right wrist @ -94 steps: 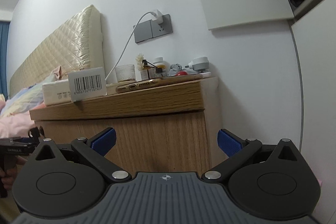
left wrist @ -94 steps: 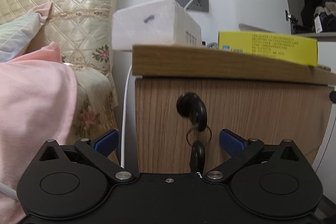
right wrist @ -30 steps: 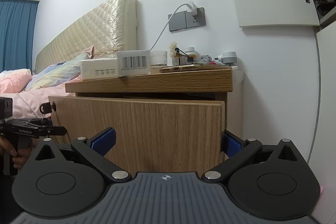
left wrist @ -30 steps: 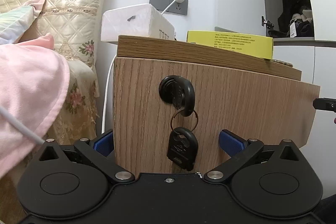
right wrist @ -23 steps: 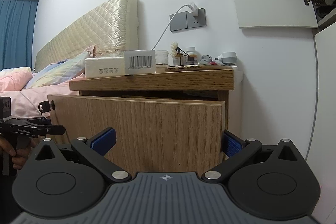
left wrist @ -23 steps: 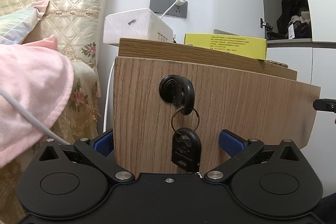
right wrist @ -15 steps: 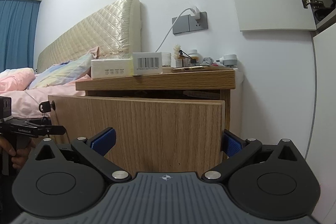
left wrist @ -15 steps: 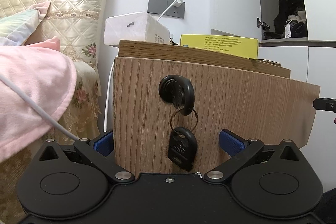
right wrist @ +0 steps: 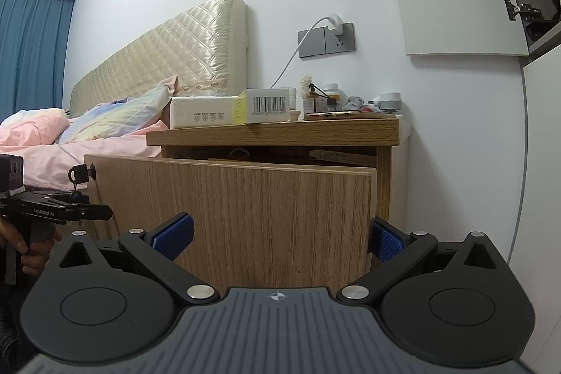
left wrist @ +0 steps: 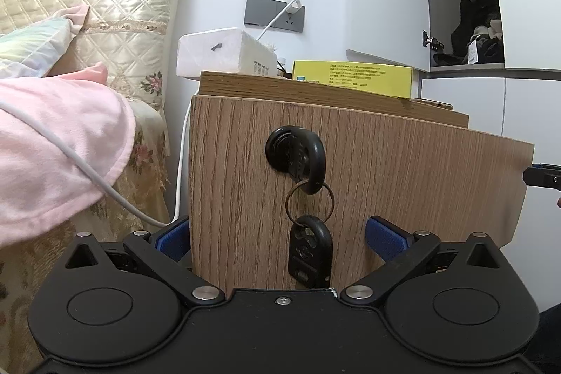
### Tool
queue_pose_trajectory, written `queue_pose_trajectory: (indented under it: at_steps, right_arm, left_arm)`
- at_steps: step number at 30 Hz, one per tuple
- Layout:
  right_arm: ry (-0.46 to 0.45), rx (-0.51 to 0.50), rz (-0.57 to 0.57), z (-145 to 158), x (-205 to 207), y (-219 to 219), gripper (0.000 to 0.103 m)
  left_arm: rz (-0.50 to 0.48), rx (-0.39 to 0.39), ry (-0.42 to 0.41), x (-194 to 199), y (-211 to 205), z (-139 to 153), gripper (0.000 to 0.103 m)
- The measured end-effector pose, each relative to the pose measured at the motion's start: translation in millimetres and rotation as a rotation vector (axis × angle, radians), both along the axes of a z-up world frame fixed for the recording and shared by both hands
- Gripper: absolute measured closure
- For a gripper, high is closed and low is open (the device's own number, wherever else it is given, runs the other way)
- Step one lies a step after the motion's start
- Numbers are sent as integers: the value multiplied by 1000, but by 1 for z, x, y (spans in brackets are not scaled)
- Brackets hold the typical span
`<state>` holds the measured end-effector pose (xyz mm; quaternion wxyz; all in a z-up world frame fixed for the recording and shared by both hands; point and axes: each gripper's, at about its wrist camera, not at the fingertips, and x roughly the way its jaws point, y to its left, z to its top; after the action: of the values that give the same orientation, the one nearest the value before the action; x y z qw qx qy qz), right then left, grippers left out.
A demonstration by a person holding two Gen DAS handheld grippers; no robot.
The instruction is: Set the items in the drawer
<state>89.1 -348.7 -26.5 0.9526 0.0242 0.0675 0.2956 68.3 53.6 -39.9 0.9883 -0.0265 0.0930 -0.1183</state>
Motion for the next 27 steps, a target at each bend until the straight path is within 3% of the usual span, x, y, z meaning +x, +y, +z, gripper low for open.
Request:
queue_pose_trajectory:
  at_steps: [17, 22, 27]
  right_arm:
    - [-3, -1, -13, -1, -29, 1, 0]
    - [8, -13, -129, 2, -36, 17, 0]
    - [-24, 92, -193, 11, -59, 13, 0]
  left_arm:
    - [-2, -31, 17, -24, 2, 2, 1]
    - [33, -75, 32, -35, 2, 10, 2]
    - [51, -3, 13, -60, -9, 25, 2]
